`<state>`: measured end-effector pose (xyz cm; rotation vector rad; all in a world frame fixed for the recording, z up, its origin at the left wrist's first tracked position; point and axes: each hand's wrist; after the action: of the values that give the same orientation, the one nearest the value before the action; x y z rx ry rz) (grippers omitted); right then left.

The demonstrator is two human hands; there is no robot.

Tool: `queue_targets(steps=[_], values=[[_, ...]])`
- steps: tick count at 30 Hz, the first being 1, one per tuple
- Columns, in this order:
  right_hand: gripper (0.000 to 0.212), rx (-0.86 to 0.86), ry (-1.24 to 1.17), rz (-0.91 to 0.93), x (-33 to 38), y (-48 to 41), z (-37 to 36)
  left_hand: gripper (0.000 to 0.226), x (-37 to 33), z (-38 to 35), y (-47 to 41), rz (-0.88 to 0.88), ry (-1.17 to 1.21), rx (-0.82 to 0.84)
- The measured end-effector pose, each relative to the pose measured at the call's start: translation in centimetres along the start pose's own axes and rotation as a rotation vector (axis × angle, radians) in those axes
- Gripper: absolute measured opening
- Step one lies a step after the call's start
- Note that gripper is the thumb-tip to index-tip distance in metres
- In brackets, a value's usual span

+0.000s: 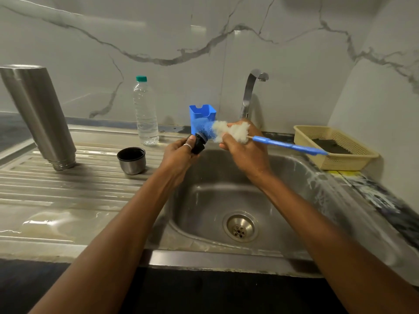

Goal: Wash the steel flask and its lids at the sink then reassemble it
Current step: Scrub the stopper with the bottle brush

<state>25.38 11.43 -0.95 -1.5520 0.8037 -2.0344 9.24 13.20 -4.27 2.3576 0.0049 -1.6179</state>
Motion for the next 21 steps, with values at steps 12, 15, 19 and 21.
queue_targets(steps=[12, 15, 19, 21], values=[[0.018, -0.048, -0.043, -0.127, -0.8, 0.0, 1.1, 0.038, 0.0, 0.8, -0.6, -0.043, -0.135, -0.101], [0.022, -0.031, -0.019, -0.099, -0.5, 0.0, 0.6, 0.039, 0.5, 0.3, -0.4, -0.067, -0.234, -0.056], [0.005, -0.112, -0.146, -0.135, -0.7, -0.9, 1.5, 0.038, 0.5, -0.2, -0.3, -0.076, -0.199, -0.064], [0.005, -0.197, -0.249, -0.168, -0.3, -1.5, 2.3, 0.036, 0.4, -0.1, -0.4, -0.068, -0.153, -0.051]])
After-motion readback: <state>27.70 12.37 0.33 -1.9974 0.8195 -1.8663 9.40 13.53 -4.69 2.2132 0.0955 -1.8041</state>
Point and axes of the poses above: each hand's wrist, its own y-axis away from the middle knuckle, its own z-axis out of the back of the hand, x = y × z, and after that the axes turned 13 degrees about z, right-handed
